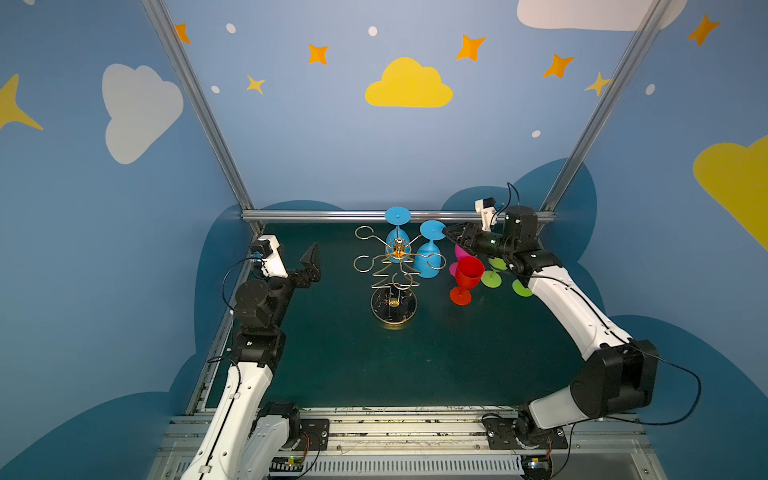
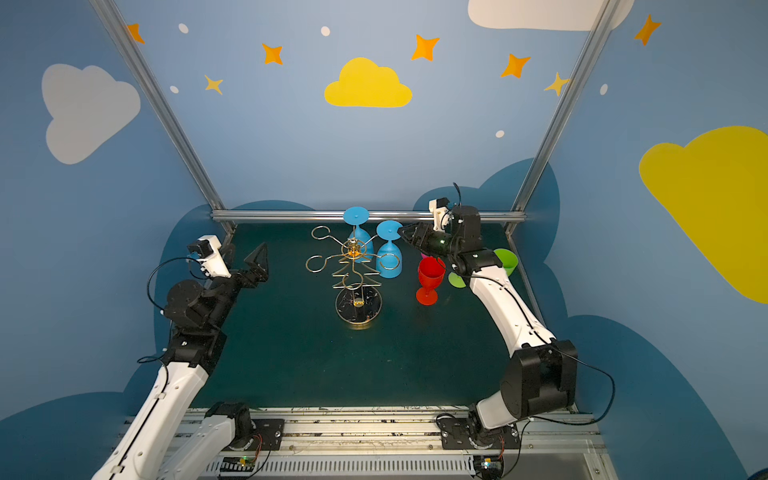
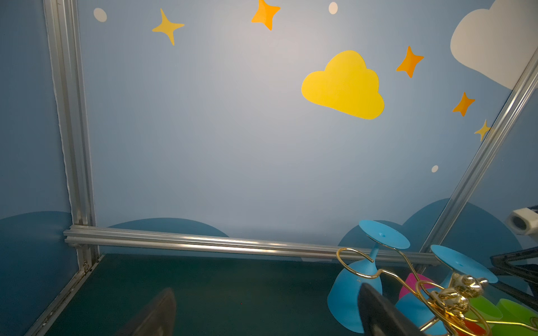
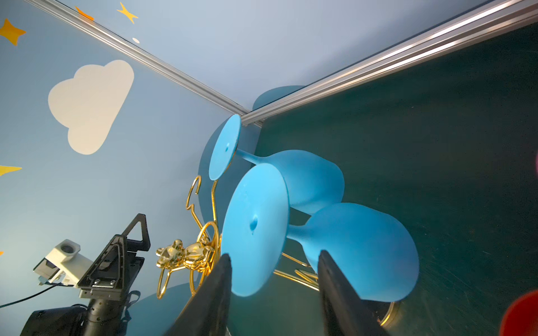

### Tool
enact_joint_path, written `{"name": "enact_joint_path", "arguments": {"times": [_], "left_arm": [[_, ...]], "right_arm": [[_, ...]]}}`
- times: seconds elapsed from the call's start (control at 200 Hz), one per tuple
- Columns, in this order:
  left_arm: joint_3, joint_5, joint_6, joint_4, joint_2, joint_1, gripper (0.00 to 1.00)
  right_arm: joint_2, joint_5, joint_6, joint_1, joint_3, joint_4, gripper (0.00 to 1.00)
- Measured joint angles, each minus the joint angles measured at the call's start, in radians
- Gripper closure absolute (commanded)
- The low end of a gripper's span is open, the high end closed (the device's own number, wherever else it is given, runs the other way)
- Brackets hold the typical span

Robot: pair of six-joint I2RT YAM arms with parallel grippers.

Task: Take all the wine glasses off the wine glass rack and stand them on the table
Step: 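Move the open right gripper toward the blue glass hanging on the rack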

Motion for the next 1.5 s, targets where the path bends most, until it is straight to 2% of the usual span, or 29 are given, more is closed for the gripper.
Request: {"name": "enact_joint_path", "arguments": {"times": [0.11,0.34,0.606,0.886,1.272,1.502], "left_arm": [[0.000,0.000,0.000,0.000,-0.001,0.000,0.04],[0.000,0.000,0.000,0.000,-0.004,0.000,0.04],[0.000,-0.002,0.000,0.000,-0.011,0.000,0.03],[0.000,-0.003,0.000,0.000,-0.013,0.000,0.03],[0.000,-0.003,0.000,0.000,-0.015,0.000,0.03],[0.000,-0.003,0.000,0.000,-0.016,0.000,0.03]], "right_arm": [[0.011,0.000,0.010,0.010,0.008,0.017,0.55],[0.034,0.000,0.037,0.017,0.016,0.040,0.66],[0.048,-0.003,0.063,0.019,0.016,0.054,0.86],[0.047,-0.033,0.103,0.019,0.018,0.121,1.00],[0.047,-0.074,0.217,0.018,0.011,0.200,1.00],[0.047,-0.087,0.242,0.024,0.011,0.216,1.00]]}}
